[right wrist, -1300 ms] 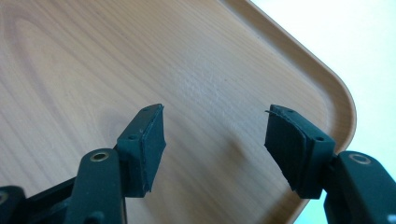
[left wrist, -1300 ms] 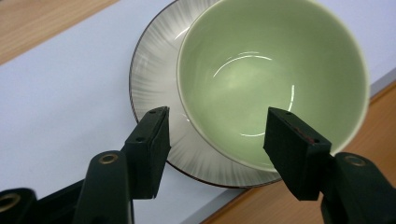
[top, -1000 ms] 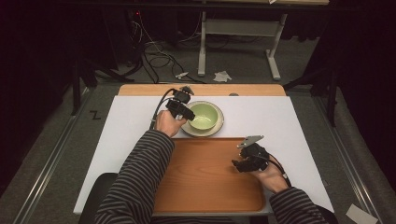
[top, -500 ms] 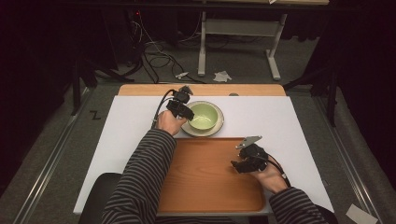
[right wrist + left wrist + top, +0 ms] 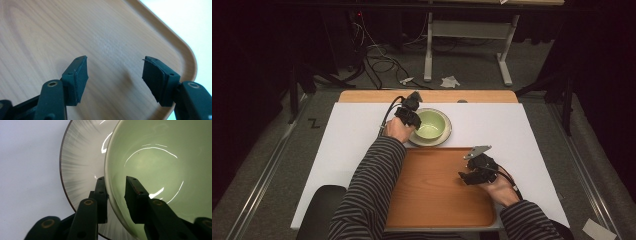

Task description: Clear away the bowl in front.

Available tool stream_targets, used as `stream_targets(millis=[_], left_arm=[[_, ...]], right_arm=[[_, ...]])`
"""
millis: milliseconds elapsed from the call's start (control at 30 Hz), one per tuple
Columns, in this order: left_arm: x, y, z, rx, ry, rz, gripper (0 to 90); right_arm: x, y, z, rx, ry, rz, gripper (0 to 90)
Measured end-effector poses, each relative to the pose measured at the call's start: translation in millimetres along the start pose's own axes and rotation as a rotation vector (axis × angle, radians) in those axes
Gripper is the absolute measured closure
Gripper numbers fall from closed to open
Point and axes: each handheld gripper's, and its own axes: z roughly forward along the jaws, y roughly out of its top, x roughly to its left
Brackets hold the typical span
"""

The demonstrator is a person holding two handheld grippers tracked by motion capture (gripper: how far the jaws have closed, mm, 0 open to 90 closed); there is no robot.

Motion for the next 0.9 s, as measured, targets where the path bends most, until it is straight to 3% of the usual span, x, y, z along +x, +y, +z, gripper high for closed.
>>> stream_targets(millis=[167, 567, 900], left_arm=[[5.1, 0.5, -0.9, 0.007, -0.037, -0.040, 78.5], [9.7, 1.7, -0.7, -0.022, -0.067, -0.081, 84.7], [11.3, 2.2, -4.2, -0.044, -0.102, -0.078, 85.1]], right_arm=[[-0.4, 0.0, -0.4, -0.004, 0.001, -0.004, 38.6], [-0.4, -0.5, -3.5, -0.008, 0.000, -0.001, 38.1], [1.4, -0.1, -4.6, -0.023, -0.004, -0.007, 37.9]])
